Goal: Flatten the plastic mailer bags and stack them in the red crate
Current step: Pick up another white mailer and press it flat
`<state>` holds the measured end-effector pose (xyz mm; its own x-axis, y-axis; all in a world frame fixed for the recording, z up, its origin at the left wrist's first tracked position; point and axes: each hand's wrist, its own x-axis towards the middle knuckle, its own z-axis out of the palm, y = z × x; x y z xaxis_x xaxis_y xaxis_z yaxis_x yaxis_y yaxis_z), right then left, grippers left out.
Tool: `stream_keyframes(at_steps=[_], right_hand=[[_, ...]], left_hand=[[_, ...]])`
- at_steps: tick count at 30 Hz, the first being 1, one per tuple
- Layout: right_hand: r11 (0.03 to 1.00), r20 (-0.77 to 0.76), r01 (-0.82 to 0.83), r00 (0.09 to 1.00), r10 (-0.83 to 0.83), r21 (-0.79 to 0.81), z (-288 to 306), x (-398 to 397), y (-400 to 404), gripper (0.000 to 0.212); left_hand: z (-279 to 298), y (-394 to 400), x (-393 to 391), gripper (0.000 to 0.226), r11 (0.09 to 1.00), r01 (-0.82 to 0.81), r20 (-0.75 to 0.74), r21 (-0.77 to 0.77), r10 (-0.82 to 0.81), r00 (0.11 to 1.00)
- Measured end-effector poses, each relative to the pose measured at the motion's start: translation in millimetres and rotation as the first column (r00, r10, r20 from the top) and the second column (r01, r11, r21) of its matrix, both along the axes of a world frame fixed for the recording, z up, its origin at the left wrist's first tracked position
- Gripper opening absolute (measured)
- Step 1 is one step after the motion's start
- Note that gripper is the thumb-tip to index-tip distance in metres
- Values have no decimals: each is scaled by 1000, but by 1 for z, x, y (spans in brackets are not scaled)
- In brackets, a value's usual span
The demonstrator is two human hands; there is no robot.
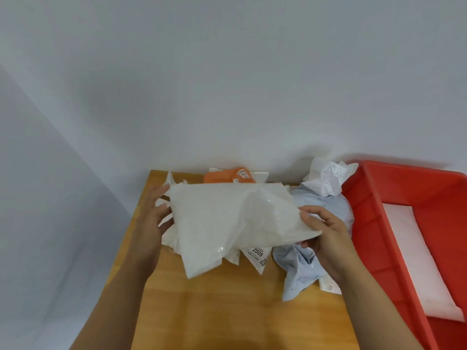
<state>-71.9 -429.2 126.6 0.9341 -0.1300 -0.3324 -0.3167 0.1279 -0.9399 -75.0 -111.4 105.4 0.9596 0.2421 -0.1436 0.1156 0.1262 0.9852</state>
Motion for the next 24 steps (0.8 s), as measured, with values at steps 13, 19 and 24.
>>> stream_keyframes(at_steps=[13,19,24], right_hand=[[996,-223,11,975,8,84,21,14,5,31],[928,-106,-150,987,120,-341,14,4,16,52],[936,37,-150,985,170,-320,18,-3,20,39]], left_hand=[[44,-3,-28,44,822,209,232,529,-377,897],[44,-4,-28,13,901,21,155,432,-98,983],[43,-3,-27,13,916,80,77,394,-120,990]])
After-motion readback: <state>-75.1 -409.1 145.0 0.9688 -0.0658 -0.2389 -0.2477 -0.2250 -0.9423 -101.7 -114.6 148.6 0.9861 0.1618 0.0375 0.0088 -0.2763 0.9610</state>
